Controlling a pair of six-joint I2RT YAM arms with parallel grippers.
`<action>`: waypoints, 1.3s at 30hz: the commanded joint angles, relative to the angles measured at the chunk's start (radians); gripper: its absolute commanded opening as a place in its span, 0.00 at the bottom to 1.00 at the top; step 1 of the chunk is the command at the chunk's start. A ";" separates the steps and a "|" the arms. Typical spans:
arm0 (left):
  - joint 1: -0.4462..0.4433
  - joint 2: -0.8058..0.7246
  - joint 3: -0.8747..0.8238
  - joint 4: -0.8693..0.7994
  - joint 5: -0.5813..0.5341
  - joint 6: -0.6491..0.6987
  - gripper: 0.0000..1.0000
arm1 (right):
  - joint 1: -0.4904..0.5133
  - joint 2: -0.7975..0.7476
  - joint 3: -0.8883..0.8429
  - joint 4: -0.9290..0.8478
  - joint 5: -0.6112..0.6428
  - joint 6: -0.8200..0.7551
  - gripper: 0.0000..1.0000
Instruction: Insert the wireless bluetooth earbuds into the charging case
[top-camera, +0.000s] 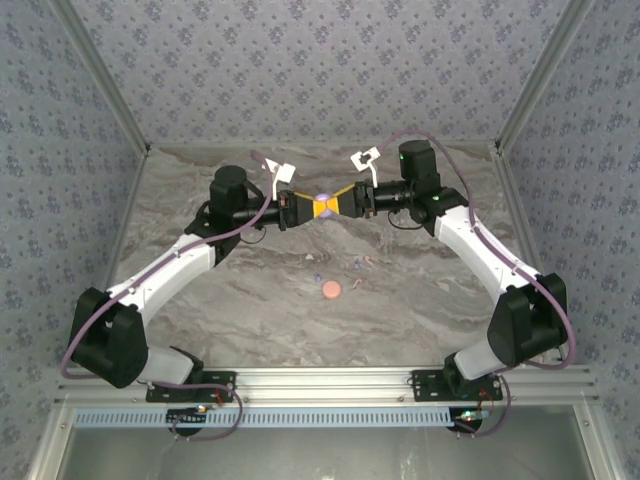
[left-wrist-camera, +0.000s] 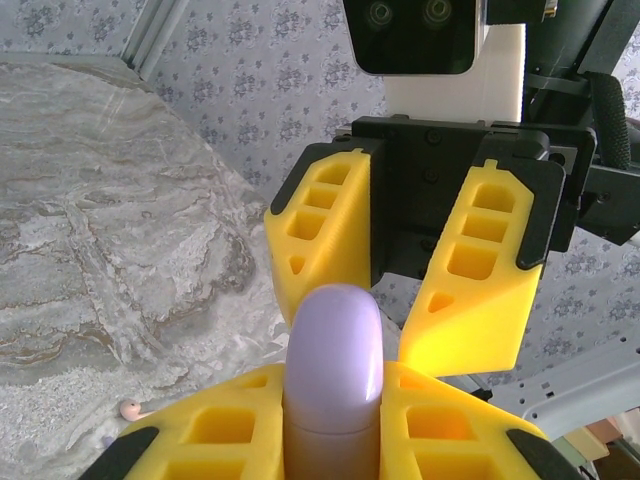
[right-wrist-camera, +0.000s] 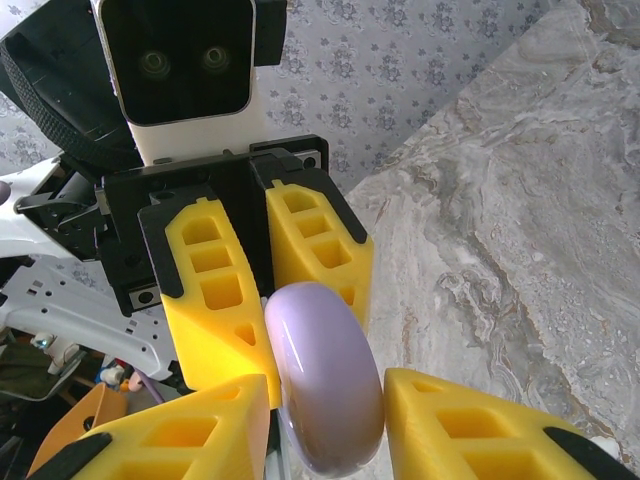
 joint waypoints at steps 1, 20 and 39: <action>-0.005 -0.028 0.031 0.037 0.012 0.008 0.19 | 0.005 0.004 0.041 -0.019 -0.014 -0.024 0.38; -0.006 -0.023 0.024 0.022 0.030 0.011 0.33 | -0.001 0.003 0.070 -0.048 -0.002 -0.027 0.22; -0.013 -0.007 0.024 0.038 0.043 0.002 0.40 | -0.002 0.004 0.079 -0.042 0.008 -0.018 0.24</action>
